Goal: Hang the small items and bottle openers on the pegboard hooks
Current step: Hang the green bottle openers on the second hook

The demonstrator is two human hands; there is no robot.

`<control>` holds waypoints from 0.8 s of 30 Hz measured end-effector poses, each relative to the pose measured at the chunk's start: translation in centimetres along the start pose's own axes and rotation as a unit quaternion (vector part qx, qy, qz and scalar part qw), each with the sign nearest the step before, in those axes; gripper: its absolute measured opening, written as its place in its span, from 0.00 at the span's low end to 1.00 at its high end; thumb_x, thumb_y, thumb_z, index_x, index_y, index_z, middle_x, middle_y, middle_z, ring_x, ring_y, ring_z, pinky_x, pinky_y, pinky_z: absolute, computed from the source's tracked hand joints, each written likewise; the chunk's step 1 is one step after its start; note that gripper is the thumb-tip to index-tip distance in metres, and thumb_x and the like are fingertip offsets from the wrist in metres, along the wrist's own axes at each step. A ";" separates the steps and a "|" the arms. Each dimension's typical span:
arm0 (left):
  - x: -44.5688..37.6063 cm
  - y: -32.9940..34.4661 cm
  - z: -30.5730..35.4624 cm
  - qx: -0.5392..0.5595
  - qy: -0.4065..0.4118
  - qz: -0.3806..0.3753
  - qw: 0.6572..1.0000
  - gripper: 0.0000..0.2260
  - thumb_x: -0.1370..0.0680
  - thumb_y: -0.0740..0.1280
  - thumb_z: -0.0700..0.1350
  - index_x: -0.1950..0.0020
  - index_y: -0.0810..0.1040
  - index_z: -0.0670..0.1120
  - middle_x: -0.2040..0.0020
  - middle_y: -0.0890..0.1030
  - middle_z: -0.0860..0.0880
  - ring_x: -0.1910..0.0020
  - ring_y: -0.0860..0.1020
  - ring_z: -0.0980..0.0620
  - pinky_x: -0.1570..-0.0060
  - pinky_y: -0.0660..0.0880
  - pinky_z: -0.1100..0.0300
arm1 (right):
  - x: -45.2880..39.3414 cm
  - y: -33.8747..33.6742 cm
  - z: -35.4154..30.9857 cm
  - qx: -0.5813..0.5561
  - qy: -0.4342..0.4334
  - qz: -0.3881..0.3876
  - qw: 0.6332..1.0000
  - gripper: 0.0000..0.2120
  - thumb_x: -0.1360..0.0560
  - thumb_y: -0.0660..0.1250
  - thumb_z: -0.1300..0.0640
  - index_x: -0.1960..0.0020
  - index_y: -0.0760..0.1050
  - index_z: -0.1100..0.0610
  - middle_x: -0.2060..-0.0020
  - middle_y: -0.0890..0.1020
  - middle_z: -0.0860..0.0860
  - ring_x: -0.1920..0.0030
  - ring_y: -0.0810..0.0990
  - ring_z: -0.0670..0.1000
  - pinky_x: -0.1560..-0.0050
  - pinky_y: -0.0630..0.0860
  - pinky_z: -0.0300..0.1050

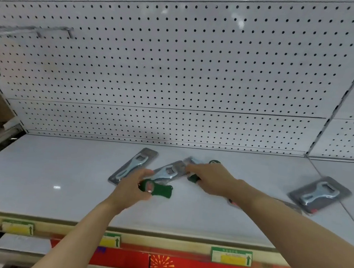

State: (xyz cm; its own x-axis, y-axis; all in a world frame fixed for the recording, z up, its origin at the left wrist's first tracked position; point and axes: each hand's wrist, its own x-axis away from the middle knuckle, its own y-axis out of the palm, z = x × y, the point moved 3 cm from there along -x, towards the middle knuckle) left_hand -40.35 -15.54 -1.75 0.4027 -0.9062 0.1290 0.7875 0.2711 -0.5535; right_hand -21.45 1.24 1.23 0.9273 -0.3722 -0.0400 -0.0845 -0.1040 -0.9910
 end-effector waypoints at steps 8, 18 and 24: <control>-0.5 -2.8 0.5 0.163 0.008 0.018 0.986 0.12 0.28 0.76 0.39 0.45 0.82 0.45 0.52 0.86 0.45 0.51 0.84 0.46 0.53 0.81 0.58 | 0.2 -1.8 -1.2 -0.413 0.305 0.196 0.835 0.09 0.26 0.68 0.64 0.49 0.71 0.57 0.58 0.81 0.53 0.70 0.80 0.49 0.69 0.79 0.44; 1.1 -11.8 1.8 0.217 0.074 0.047 0.972 0.11 0.29 0.76 0.35 0.49 0.84 0.46 0.52 0.86 0.47 0.50 0.84 0.47 0.51 0.82 0.55 | 0.3 0.6 -11.0 -0.786 0.317 0.250 0.468 0.14 0.25 0.59 0.77 0.42 0.75 0.69 0.50 0.82 0.68 0.56 0.84 0.63 0.56 0.84 0.51; 3.8 -17.1 2.9 0.257 0.120 0.061 0.957 0.11 0.26 0.71 0.31 0.47 0.84 0.43 0.52 0.86 0.45 0.49 0.83 0.46 0.55 0.81 0.62 | -2.7 -0.5 -19.0 -0.878 0.249 0.237 0.332 0.15 0.24 0.54 0.77 0.44 0.73 0.66 0.47 0.80 0.68 0.53 0.81 0.65 0.57 0.83 0.56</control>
State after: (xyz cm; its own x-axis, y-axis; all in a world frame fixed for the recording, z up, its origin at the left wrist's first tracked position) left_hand -50.90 -22.72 10.55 0.4366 -0.8890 -0.1379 0.8914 0.4481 -0.0671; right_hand -30.83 -15.20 4.25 0.5198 -0.7918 0.3208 -0.6657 -0.1400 0.7330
